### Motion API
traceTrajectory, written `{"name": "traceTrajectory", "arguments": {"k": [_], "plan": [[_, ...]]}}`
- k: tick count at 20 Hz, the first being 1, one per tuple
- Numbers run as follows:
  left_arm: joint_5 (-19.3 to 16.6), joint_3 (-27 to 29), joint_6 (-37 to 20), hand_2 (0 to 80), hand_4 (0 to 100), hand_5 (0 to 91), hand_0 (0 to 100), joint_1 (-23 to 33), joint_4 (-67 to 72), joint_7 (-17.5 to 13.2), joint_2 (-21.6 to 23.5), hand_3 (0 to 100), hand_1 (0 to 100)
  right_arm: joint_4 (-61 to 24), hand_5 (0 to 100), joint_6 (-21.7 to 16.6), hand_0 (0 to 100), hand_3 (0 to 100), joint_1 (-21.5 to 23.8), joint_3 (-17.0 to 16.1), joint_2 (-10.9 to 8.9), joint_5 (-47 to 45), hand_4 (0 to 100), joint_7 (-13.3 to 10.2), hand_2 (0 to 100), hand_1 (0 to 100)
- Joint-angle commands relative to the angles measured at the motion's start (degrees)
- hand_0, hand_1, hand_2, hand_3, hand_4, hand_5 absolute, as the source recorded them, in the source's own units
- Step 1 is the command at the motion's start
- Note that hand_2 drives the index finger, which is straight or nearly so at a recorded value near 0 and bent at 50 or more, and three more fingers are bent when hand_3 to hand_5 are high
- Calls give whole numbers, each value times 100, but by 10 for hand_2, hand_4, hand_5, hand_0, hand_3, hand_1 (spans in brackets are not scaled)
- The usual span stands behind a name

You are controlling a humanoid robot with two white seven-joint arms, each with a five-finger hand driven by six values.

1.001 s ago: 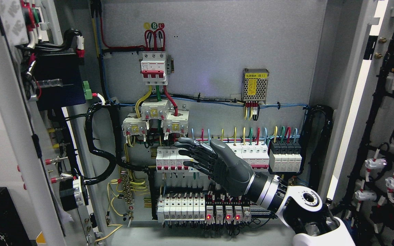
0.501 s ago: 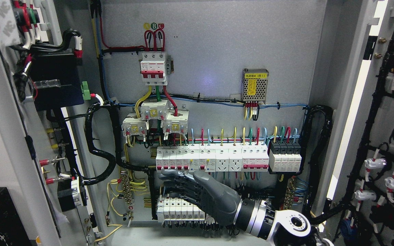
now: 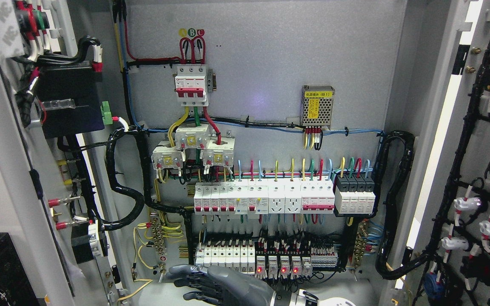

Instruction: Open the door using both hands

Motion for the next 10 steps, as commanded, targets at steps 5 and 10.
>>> {"name": "traceTrajectory", "arguments": {"k": [5,10], "plan": [[1,0,7,0,0,0,0,125,-1,3,0,0,0,-70,0,5,191,0,87,940,395,-6,0,-1,0,0],[1,-9,7,0,0,0,0,125,-9,3,0,0,0,-43,0,13,191,0,78,1003,676,-6,0,-10,0,0]]}}
